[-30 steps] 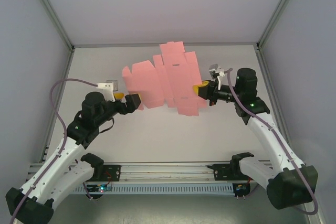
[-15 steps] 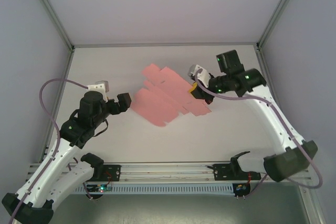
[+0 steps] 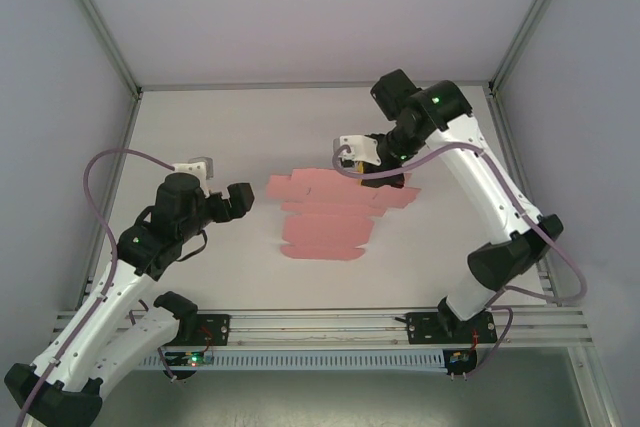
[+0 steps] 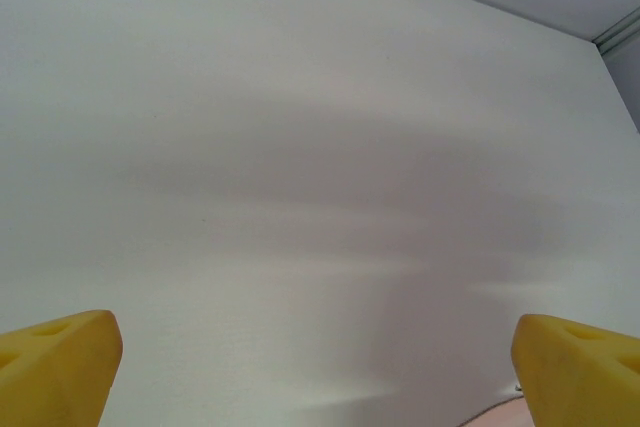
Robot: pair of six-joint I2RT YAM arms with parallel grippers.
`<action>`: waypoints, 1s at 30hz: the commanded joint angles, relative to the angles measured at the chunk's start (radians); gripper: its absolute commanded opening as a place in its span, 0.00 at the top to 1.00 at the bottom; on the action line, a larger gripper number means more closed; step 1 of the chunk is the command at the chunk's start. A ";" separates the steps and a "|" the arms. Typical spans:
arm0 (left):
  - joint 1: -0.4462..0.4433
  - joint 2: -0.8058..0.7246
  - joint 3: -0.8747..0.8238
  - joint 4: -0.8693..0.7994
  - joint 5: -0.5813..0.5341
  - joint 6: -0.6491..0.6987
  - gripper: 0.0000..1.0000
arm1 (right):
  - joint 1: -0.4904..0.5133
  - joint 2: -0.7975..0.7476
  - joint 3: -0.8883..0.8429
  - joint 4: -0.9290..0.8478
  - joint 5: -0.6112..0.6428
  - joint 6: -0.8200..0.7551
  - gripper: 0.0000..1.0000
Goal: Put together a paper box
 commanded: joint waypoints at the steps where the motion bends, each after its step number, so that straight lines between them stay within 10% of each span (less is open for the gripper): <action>1: -0.008 -0.008 0.017 -0.047 0.008 0.001 0.00 | 0.018 0.061 0.055 -0.108 0.073 -0.095 1.00; 14: -0.009 0.061 0.002 0.105 0.264 0.099 0.00 | 0.046 0.125 -0.134 0.285 0.099 -0.060 1.00; 30: -0.008 0.210 0.042 0.230 0.304 0.238 0.00 | 0.058 0.155 -0.344 0.631 0.141 0.009 1.00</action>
